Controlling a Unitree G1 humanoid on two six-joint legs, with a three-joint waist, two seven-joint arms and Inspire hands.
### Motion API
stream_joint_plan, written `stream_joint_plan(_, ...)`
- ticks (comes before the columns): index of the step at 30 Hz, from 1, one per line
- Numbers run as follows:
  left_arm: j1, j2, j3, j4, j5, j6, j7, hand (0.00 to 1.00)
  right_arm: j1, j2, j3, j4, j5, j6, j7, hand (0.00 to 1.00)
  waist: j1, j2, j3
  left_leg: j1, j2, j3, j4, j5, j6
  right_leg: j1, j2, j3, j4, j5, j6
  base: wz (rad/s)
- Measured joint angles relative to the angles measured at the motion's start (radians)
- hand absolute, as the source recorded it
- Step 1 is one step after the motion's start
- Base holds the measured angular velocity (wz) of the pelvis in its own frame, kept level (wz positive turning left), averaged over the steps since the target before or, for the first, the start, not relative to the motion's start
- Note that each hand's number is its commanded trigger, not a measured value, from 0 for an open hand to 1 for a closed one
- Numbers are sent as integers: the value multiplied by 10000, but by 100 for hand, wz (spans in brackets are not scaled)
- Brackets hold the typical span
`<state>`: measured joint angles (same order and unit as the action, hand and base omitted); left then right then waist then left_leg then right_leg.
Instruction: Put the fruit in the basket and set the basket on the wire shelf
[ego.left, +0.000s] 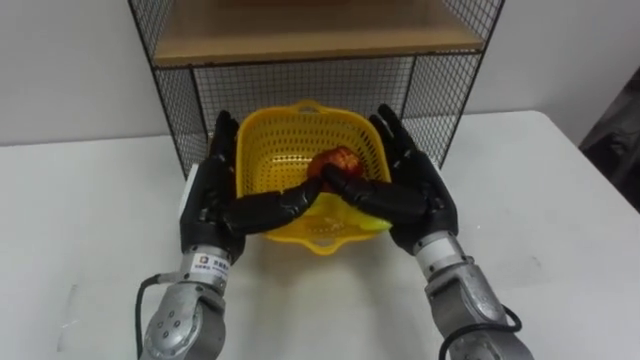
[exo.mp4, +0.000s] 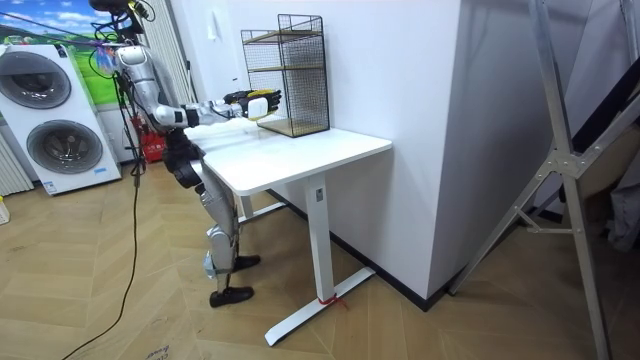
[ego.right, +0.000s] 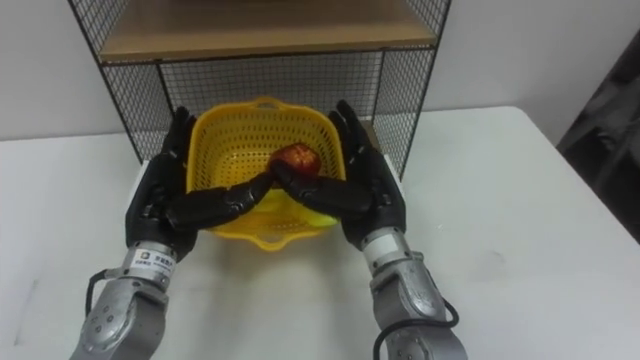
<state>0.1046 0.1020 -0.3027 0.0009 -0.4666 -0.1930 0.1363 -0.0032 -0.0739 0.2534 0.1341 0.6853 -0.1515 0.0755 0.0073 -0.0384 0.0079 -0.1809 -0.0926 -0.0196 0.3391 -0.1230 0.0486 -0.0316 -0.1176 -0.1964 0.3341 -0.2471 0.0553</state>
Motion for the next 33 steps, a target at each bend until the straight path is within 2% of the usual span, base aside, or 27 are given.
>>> stream_joint_plan(1, -1, -12, -7, 0, 0, 9, 0, 0, -52, -3, -24, -20, 0, -1, 0, 0, -20, -7, 1, -9, 34, 0, -16, 22, 6, 53, 55, 3, -148, 105, 11, 0)
stream_joint_plan(2, -29, -28, -23, 0, -7, 31, 0, 0, -184, -11, -58, -20, -8, -1, 0, 0, -65, 110, 77, -1, 103, 0, 9, 148, 124, 143, 157, 34, -330, 246, 15, -6)
stream_joint_plan(4, -83, -31, -39, 0, -16, 34, 0, 0, -210, -8, -82, -20, -8, -2, -2, 0, -87, 185, 114, 16, 102, 1, -15, 164, 148, 181, 158, 21, -418, 393, 20, 1)
stream_joint_plan(7, -99, -22, -34, 0, -16, 35, 0, 0, -209, 3, -66, -21, -81, -1, -9, 0, -110, 215, 89, 101, 95, 32, -171, 223, 64, 197, 140, 12, -423, 412, 4, 6)
stream_joint_plan(11, -140, -8, -28, 2, -31, 60, 0, 0, -211, 10, -64, -21, -231, 0, -9, 0, -106, 213, 89, 188, 115, 96, -371, 472, 29, 206, 150, 22, -431, 638, 12, 7)
stream_joint_plan(14, -165, -6, -23, 2, -31, 141, 0, 0, -211, 7, -71, -21, -241, 0, -18, 0, -103, 237, 96, 207, 166, 123, -381, 497, -9, 207, 189, 20, -442, 705, -14, -4)
stream_joint_plan(19, -259, -5, 33, 2, -31, 407, 0, 0, -219, 5, -70, -21, -279, 27, -121, 0, -120, 278, 118, 336, 258, 123, -465, 506, -24, 362, 298, 21, -631, 745, -78, -5)
stream_joint_plan(22, -309, -2, 45, 29, -29, 635, 0, 0, -256, -99, -120, 0, -320, 243, -319, 0, -124, 281, 122, 481, 273, 120, -550, 534, -65, 524, 326, 16, -744, 808, -105, 2)
stream_joint_plan(25, -861, -29, 134, 510, -25, 925, 80, 0, -516, -159, -201, 367, -276, 479, -494, 0, -57, 276, 125, 652, 301, 151, -586, 540, -74, 678, 340, 20, -748, 820, -119, -2)
stream_joint_plan(27, -1574, -56, 260, 1055, -17, 1239, 130, 0, -936, -263, -306, 526, -203, 886, -806, 0, 6, 257, 125, 731, 298, 159, -676, 546, -81, 696, 320, 12, -752, 841, -146, -7)
stream_joint_plan(28, -1756, -55, 271, 1192, -21, 1299, 148, 0, -1068, -288, -307, 558, -179, 966, -885, 0, 5, 254, 129, 735, 300, 160, -696, 560, -103, 696, 322, 13, -756, 843, -146, 0)
stream_joint_plan(29, -2054, -52, 287, 1421, -22, 1443, 220, 0, -1338, -329, -325, 639, -107, 1130, -1043, 0, 29, 242, 136, 762, 294, 149, -705, 616, -180, 729, 326, 14, -761, 860, -134, 4)
stream_joint_plan(30, -2418, -49, 294, 1789, -37, 1560, 310, 0, -1719, -377, -350, 893, 176, 1259, -1139, 0, 15, 243, 169, 827, 288, 112, -704, 699, -69, 819, 351, 10, -784, 869, -125, 7)
stream_joint_plan(31, -2657, -61, 299, 2039, -49, 1652, 355, 0, -1970, -386, -384, 1146, 287, 1321, -1190, 0, 7, 232, 179, 835, 279, 73, -701, 723, -33, 835, 364, 9, -784, 869, -125, 7)
stream_joint_plan(33, -3452, -192, 360, 2642, -363, 2023, 696, 0, -3040, -460, -422, 1903, 618, 1729, -1609, 0, 34, 164, 197, 830, 273, 33, -745, 723, -31, 821, 367, -21, -821, 871, -129, 2)
